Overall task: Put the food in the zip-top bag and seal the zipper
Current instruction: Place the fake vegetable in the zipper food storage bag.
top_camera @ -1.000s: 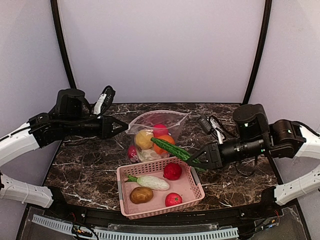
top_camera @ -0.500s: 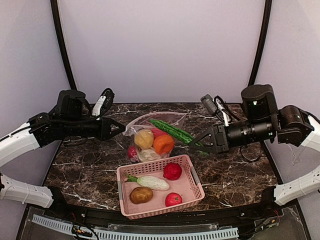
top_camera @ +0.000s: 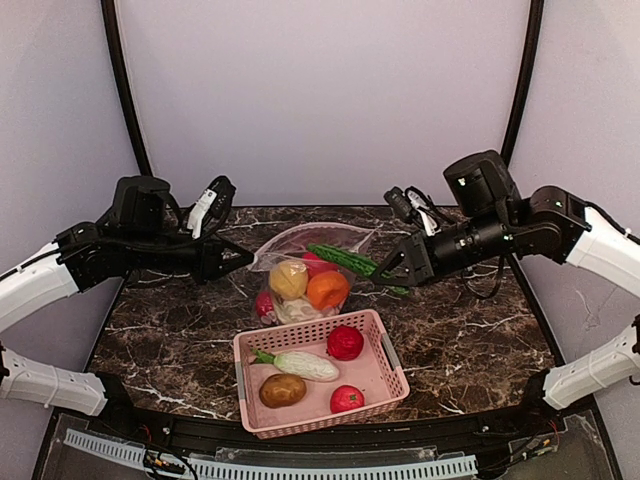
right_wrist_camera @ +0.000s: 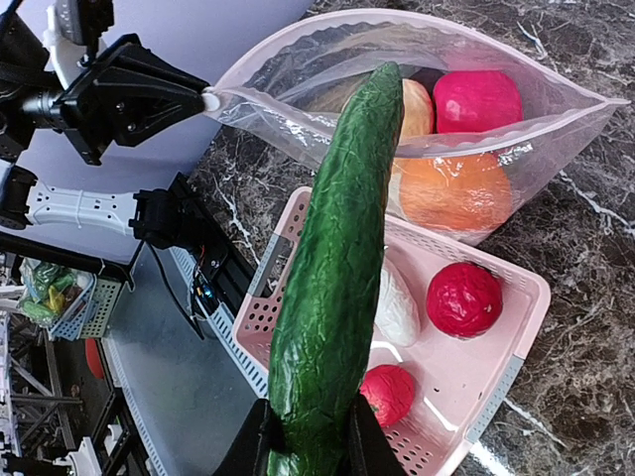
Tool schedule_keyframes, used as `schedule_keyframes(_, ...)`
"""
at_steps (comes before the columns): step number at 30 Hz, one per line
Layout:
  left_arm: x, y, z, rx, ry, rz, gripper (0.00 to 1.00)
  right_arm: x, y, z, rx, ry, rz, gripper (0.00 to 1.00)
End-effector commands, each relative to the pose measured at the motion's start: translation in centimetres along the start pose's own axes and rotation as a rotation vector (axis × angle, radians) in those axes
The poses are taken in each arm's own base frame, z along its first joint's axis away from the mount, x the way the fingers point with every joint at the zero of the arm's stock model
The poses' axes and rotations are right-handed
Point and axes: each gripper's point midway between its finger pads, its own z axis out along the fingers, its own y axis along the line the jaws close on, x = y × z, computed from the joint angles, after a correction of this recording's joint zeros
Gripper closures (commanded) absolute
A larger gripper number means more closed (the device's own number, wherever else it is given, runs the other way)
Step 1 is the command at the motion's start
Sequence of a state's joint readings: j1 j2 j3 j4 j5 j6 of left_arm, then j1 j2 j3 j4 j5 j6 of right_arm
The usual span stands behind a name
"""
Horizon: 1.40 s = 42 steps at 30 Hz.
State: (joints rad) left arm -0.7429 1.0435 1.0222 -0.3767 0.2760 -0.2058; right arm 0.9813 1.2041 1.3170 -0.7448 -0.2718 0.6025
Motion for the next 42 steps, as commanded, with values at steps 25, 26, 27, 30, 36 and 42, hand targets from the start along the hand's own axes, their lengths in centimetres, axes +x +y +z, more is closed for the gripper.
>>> schedule_keyframes(25,-2.4,-5.7,0.4,0.343,0.054,0.434,0.99,-5.8,-1.6,4.5,-0.057,0.198,0.071,0.89)
schedule_keyframes(26,-2.3,-5.8,0.4,0.354,0.054,0.428,0.99,-6.0,-1.8,5.0,-0.058,0.205,0.073,0.88)
schedule_keyframes(27,-2.3,-5.9,0.4,0.36,0.051,0.427,0.99,-6.2,-2.0,5.5,-0.057,0.213,0.077,0.87)
schedule_keyframes(30,-2.2,-6.2,0.5,0.388,0.055,0.421,0.99,-6.8,-2.8,7.2,-0.056,0.237,0.087,0.84)
schedule_keyframes(36,-2.1,-6.7,0.9,0.432,0.066,0.399,0.99,-7.9,-4.2,10.0,-0.019,0.261,0.097,0.78)
schedule_keyframes(42,-2.9,-6.0,1.5,0.378,0.032,0.356,0.99,-8.6,-4.6,10.1,0.001,0.222,0.098,0.62)
